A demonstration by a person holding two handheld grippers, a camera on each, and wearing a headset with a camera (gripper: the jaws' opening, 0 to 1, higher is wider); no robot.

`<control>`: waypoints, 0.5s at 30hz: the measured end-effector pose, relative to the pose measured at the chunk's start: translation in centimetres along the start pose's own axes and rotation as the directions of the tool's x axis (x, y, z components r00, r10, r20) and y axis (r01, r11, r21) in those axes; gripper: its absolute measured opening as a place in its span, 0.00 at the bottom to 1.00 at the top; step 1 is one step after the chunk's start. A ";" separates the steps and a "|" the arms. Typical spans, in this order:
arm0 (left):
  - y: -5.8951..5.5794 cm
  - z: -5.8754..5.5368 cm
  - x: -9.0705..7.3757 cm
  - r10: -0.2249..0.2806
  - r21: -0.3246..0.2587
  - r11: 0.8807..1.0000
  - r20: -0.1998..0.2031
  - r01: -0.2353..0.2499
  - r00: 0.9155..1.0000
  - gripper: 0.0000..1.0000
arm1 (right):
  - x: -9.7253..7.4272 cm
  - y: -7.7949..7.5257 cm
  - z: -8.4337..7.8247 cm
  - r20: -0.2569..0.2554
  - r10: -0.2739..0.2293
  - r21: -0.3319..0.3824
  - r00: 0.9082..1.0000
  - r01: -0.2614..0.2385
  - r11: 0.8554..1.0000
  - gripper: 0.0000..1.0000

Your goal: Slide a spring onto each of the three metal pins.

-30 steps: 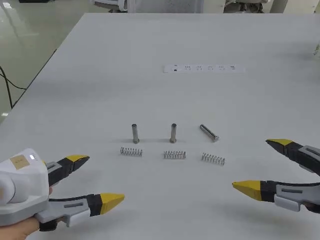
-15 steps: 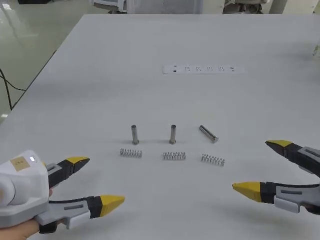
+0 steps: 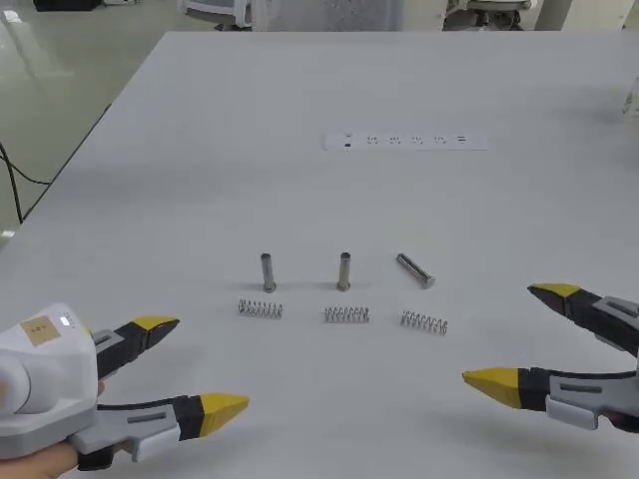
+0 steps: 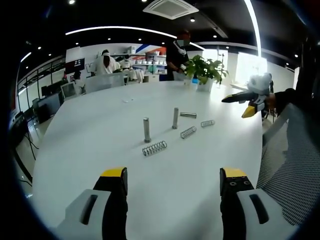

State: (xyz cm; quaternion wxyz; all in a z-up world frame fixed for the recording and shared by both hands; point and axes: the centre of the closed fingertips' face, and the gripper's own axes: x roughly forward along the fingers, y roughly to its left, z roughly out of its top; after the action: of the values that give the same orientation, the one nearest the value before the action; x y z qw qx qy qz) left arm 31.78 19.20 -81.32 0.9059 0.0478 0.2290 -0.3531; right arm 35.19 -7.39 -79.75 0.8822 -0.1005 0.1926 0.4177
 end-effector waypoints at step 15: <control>-0.1 0.1 0.1 0.000 0.000 1.000 0.001 0.000 1.000 0.74 | -0.1 -0.2 -0.1 -0.002 -0.006 0.007 1.000 0.006 1.000 0.86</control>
State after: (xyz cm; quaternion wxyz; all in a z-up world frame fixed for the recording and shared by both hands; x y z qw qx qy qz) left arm 31.83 19.04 -81.32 0.9059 0.0476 0.2283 -0.3534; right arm 35.24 -7.64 -79.77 0.8837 -0.0984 0.1947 0.4142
